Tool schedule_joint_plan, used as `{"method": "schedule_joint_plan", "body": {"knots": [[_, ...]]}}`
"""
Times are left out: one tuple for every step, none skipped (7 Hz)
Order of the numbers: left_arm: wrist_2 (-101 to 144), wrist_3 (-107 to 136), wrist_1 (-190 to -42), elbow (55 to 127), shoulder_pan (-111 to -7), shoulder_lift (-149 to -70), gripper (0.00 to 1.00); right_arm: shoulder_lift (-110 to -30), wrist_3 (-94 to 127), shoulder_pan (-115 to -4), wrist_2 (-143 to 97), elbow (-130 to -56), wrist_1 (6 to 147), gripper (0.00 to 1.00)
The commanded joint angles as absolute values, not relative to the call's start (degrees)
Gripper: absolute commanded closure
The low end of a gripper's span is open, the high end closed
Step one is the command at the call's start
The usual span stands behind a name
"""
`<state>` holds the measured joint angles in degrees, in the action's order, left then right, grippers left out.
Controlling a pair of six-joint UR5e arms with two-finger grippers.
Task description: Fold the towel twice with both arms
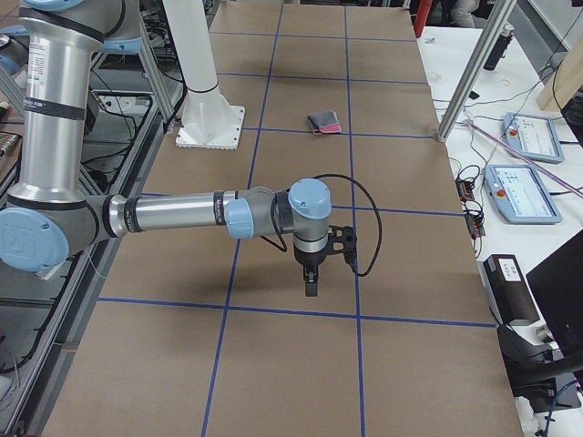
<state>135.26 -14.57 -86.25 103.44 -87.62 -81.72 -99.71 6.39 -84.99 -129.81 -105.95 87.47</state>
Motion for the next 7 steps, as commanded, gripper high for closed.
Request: {"method": "schedule_joint_plan", "body": {"knots": [[139.5,-14.6,-82.9,103.6,-91.9,-81.6,0.0,-99.7,6.4,-85.0,-129.7,-105.8,87.5,0.0],[139.4,-14.6,-83.1,103.5,-92.0,-81.8,0.0,-99.8,6.4,-85.0,-129.9,-105.8,87.4,0.0],[139.0,-14.7,-83.1,102.7,-92.0,-81.7,0.0,-100.0,6.4,-85.0,-129.9,-105.7,87.4,0.0],[138.1,-14.7,-84.5,101.2,-92.0,-82.8,0.0,-101.0,6.3,-86.5,-129.8,-105.6,87.5,0.0],[138.4,-14.9,-85.0,102.2,-92.1,-82.0,0.0,-103.6,6.1,-89.4,-129.2,-105.6,87.5,0.0],[138.4,-15.1,-85.0,102.6,-92.1,-81.7,0.0,-105.6,5.5,-93.4,-129.0,-105.6,87.5,0.0],[138.0,-15.0,-85.0,102.9,-92.1,-81.8,0.0,-107.8,4.1,-96.0,-129.1,-105.6,87.5,0.0]]}}
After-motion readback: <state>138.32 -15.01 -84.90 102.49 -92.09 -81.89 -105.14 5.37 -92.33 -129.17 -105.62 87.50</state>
